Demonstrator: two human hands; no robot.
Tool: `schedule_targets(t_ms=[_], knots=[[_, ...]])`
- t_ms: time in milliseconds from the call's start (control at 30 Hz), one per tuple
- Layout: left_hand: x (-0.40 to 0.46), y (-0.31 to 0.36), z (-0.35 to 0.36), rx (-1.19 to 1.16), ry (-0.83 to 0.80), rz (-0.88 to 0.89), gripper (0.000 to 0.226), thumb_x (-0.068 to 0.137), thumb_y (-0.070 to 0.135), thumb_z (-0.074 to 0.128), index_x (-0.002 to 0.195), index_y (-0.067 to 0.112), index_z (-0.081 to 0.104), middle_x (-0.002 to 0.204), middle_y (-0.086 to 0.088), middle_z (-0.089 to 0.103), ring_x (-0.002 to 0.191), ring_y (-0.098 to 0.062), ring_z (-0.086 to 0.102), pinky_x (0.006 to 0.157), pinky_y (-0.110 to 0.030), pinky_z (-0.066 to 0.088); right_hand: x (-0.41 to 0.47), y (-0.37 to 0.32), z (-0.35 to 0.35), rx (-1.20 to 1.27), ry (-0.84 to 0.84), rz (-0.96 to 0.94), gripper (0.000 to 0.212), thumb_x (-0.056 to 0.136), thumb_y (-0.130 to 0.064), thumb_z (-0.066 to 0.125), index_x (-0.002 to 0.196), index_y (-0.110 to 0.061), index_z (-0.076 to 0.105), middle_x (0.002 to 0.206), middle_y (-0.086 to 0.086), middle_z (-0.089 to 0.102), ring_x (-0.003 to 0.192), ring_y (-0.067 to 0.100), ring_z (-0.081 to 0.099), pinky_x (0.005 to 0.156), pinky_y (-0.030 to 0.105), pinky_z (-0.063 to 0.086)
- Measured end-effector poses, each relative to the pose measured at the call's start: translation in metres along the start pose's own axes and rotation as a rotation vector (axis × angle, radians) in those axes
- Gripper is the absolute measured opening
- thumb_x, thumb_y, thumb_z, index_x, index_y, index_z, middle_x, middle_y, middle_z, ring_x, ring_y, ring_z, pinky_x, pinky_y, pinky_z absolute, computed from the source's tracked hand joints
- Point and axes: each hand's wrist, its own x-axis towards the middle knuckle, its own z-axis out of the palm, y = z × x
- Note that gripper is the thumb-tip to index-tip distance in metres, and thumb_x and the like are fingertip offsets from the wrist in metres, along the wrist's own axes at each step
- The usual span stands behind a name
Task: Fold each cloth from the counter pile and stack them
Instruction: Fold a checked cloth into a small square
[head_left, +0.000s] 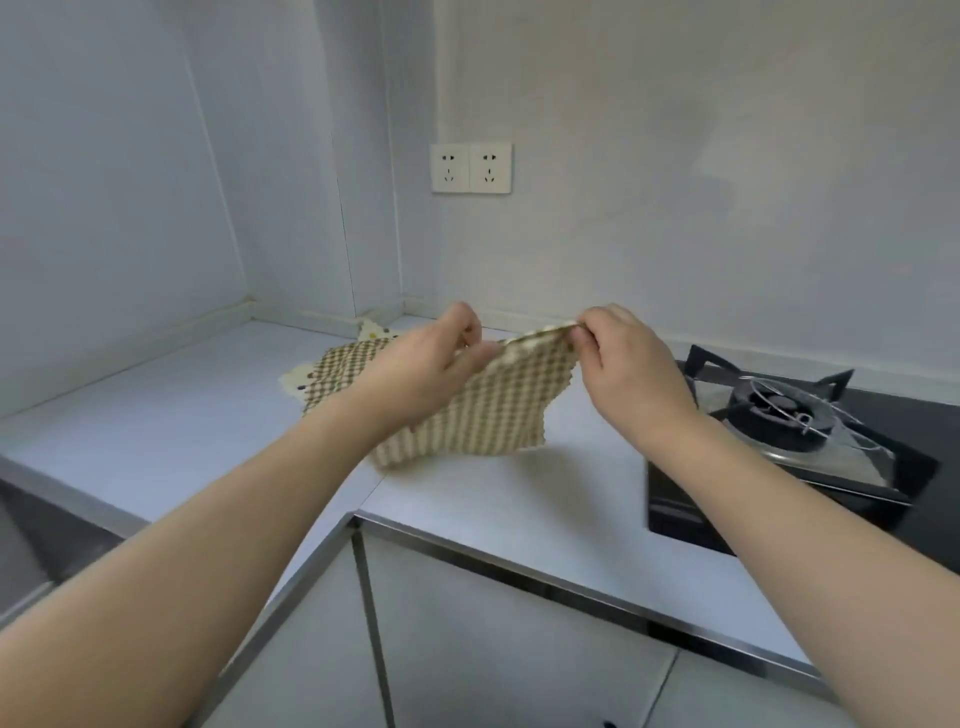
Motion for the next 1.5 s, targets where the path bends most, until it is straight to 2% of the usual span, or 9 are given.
schedule_targets(t_ms=[67,200,333,500,633,800,967,1167,1500], knots=[[-0.018,0.032,-0.024,0.034,-0.064,0.014,0.037,0.086,0.062,0.054,0.097,0.028,0.044,0.075,0.002,0.060,0.058,-0.024,0.060,0.052,-0.038,0.051,-0.008,-0.015,-0.043,-0.022,0.059,-0.026,0.020,0.099,-0.017,0.043,0.094,-0.006,0.059,0.091,0.002,0.054,0.081,0.021,0.051,0.067,0.033,0.035],[-0.039,0.075,-0.057,0.054,-0.064,0.127,0.006,0.091,0.024,0.050,0.085,0.023,0.048,0.068,0.001,0.055,0.058,-0.022,0.053,0.054,-0.033,0.044,-0.021,-0.035,-0.095,-0.069,0.127,-0.054,0.020,0.099,-0.017,0.042,0.093,-0.007,0.058,0.091,0.002,0.055,0.078,0.021,0.051,0.066,0.036,0.041],[-0.038,0.081,-0.071,0.021,-0.112,0.072,0.018,0.088,0.009,0.041,0.087,0.020,0.055,0.068,-0.001,0.061,0.052,-0.013,0.051,0.052,-0.030,0.044,-0.022,-0.035,-0.105,-0.086,0.148,-0.018,0.022,0.099,-0.018,0.040,0.093,-0.006,0.057,0.093,0.002,0.055,0.079,0.023,0.052,0.067,0.038,0.043],[-0.010,0.034,-0.048,0.019,-0.202,-0.081,0.019,0.091,0.010,0.038,0.082,0.011,0.055,0.066,0.000,0.050,0.056,-0.016,0.045,0.056,-0.029,0.039,-0.012,-0.005,-0.071,-0.148,0.062,0.036,0.024,0.099,-0.018,0.042,0.103,-0.006,0.062,0.104,0.005,0.060,0.090,0.026,0.057,0.075,0.037,0.045],[0.019,-0.014,-0.012,0.044,-0.240,-0.160,0.031,0.093,0.009,0.040,0.073,0.024,0.058,0.059,0.005,0.051,0.047,-0.009,0.042,0.041,-0.018,0.035,-0.004,0.033,-0.016,-0.120,-0.053,0.104,0.024,0.099,-0.015,0.043,0.105,-0.007,0.065,0.108,0.006,0.060,0.095,0.025,0.058,0.079,0.035,0.045],[0.047,-0.060,0.027,0.034,-0.161,-0.175,0.029,0.095,0.009,0.045,0.079,0.019,0.067,0.064,0.008,0.058,0.051,-0.006,0.048,0.049,-0.016,0.038,0.000,0.066,0.037,-0.063,-0.154,0.210,0.026,0.097,-0.009,0.042,0.108,-0.008,0.066,0.111,0.006,0.061,0.102,0.023,0.056,0.087,0.037,0.045],[0.039,-0.087,0.051,0.125,-0.112,-0.089,0.027,0.097,0.011,0.048,0.110,0.015,0.071,0.107,0.000,0.056,0.095,-0.015,0.052,0.081,-0.025,0.040,-0.015,0.074,0.055,-0.076,-0.203,0.204,0.025,0.097,-0.015,0.045,0.110,-0.014,0.066,0.112,0.000,0.061,0.102,0.019,0.057,0.085,0.034,0.046],[-0.035,-0.089,0.065,0.151,-0.086,0.116,0.029,0.093,0.008,0.050,0.115,0.020,0.064,0.092,0.008,0.049,0.083,-0.008,0.045,0.072,-0.025,0.039,-0.077,0.059,0.046,-0.124,-0.280,0.150,0.023,0.092,-0.017,0.051,0.107,-0.017,0.067,0.106,-0.005,0.062,0.088,0.017,0.060,0.072,0.032,0.048],[-0.092,-0.086,0.080,0.235,-0.246,0.216,0.018,0.090,0.028,0.045,0.098,0.027,0.061,0.095,0.013,0.052,0.087,-0.011,0.047,0.078,-0.033,0.046,-0.132,0.053,0.044,-0.182,-0.427,0.164,0.028,0.092,-0.014,0.051,0.113,-0.016,0.069,0.115,-0.001,0.064,0.104,0.024,0.056,0.089,0.032,0.043]])
